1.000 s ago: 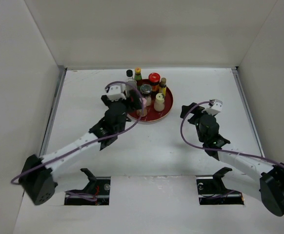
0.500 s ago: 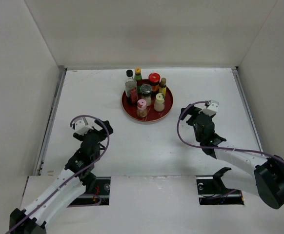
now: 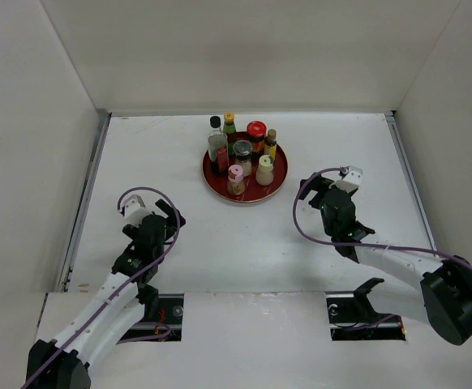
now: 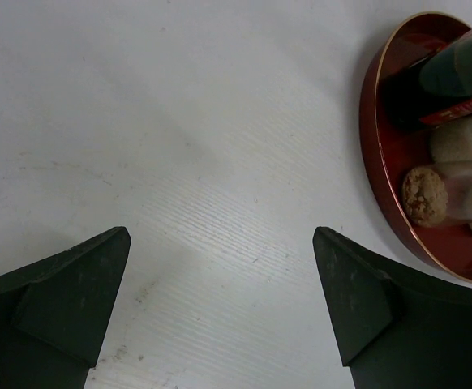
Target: Organize the condiment bottles
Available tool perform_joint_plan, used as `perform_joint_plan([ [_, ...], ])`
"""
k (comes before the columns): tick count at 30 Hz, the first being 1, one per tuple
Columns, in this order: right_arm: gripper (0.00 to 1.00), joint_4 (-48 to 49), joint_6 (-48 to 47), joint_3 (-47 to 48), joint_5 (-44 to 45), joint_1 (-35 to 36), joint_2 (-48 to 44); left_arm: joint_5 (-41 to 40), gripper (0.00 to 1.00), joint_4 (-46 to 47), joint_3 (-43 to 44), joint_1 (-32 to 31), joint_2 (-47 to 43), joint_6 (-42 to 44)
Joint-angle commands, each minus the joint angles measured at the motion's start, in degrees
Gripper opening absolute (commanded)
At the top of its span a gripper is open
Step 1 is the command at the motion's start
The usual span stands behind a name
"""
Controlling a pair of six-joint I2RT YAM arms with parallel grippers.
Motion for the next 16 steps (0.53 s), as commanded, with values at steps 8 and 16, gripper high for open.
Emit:
perform_joint_plan([
  [8,1.0,1.91,-0.67,2.75,1.41,0.64,0.82,0.62,1.0,1.32,1.07,0.9,0.35,-0.7],
  [16,1.0,1.91,-0.67,2.58,1.41,0.9,-0.06,0.09,1.0,1.15,2.65,0.46,2.89,-0.09],
])
